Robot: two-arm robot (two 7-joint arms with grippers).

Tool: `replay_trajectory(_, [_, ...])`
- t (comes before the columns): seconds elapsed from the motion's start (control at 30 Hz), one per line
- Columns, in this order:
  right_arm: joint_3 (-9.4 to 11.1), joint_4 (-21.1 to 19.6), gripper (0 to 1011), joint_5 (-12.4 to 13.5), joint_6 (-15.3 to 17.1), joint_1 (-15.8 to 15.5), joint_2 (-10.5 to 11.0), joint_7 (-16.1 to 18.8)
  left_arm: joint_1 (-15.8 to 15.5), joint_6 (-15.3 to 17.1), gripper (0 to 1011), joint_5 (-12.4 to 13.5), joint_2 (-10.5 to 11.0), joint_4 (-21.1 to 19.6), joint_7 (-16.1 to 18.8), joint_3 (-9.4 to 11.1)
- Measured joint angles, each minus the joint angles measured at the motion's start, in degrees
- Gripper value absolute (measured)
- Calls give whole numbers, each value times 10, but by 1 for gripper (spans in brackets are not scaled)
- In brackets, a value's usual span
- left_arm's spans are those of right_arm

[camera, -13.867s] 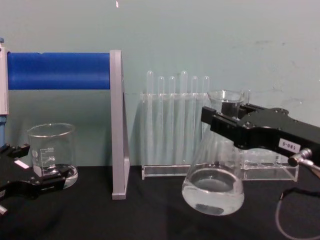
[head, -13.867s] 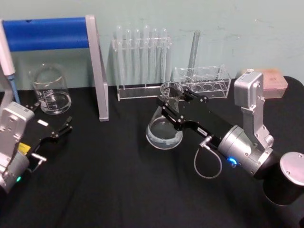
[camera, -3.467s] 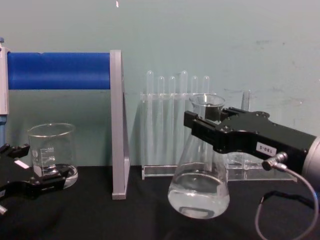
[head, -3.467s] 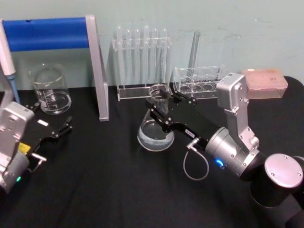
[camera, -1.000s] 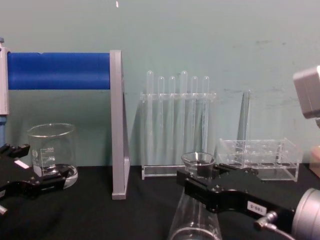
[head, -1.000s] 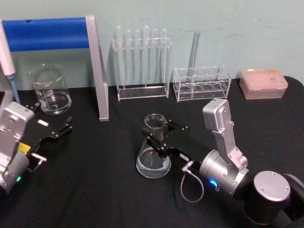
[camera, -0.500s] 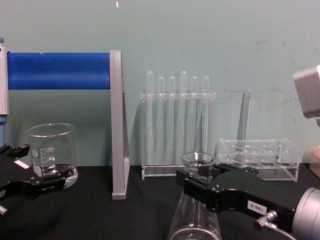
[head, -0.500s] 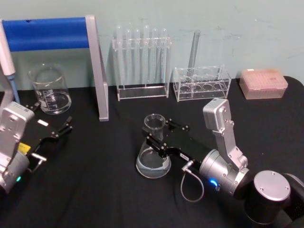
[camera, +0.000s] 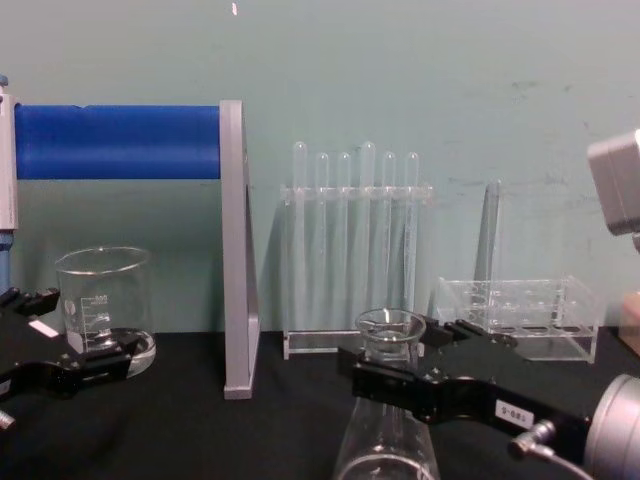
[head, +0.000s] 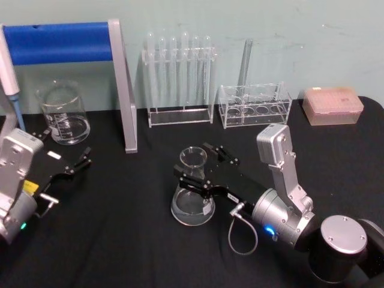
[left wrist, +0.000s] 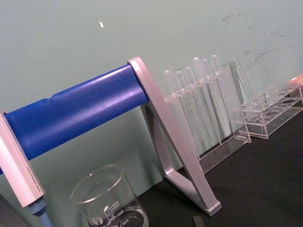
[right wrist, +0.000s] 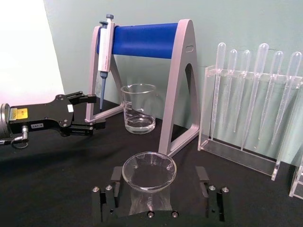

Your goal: Grasp the erlenmeyer flask with one hand, shake it three times, then place it back.

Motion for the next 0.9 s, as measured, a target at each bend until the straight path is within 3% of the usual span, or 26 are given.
replay_trajectory(0.1, [0, 0, 1003, 0, 0, 0, 0, 0, 0, 0, 1001, 0, 0, 0, 0, 0])
replay_trajectory(0.57, [0, 0, 1000, 0, 0, 0, 0, 0, 0, 0, 1001, 0, 0, 0, 0, 0])
replay_trajectory(0.9, [11, -18, 1000, 13, 0, -18, 37, 22, 0, 0, 1001, 0, 0, 0, 0, 0])
